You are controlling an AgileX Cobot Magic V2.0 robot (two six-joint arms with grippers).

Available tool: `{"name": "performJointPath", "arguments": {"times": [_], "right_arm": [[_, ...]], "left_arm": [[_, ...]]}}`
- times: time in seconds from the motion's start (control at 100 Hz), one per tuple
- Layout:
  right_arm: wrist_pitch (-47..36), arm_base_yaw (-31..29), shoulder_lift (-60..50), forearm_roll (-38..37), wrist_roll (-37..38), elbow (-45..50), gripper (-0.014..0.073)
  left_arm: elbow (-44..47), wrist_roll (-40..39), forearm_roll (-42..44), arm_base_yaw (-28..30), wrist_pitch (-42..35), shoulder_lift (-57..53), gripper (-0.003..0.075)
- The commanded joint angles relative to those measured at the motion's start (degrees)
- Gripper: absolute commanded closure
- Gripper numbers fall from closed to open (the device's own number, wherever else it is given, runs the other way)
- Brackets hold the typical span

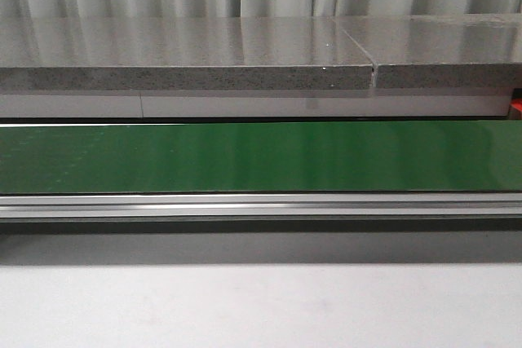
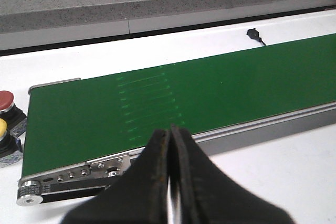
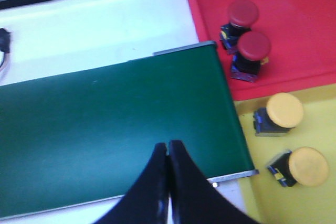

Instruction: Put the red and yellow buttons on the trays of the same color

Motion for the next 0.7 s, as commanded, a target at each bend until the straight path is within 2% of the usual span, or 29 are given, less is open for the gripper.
{"name": "performJointPath", "arguments": {"times": [0.0,0.15,0.36,0.69], "right_arm": [[-2.5,3.4,-3.4,-1.3,-0.4,-1.4,0.066],[-2.7,8.1,-8.0,-1.3,-0.8,-0.7,0.066],[-2.6,13.7,-15.8,-0.8,-4.3,5.7,0.066],[-2.4,18.3,-27.7,5.8,-7.1,15.0,0.0659]], "left_arm": [[-1.6,-0.1,-1.2,-0.5,-4.0,0.3,0.0741],[-1.6,-0.1,-1.2,-0.5,-4.0,0.3,0.0741],[-1.6,-0.1,-1.2,-0.5,-4.0,0.3,0.0741],[-1.6,-0.1,-1.2,-0.5,-4.0,0.3,0.0741]]}}
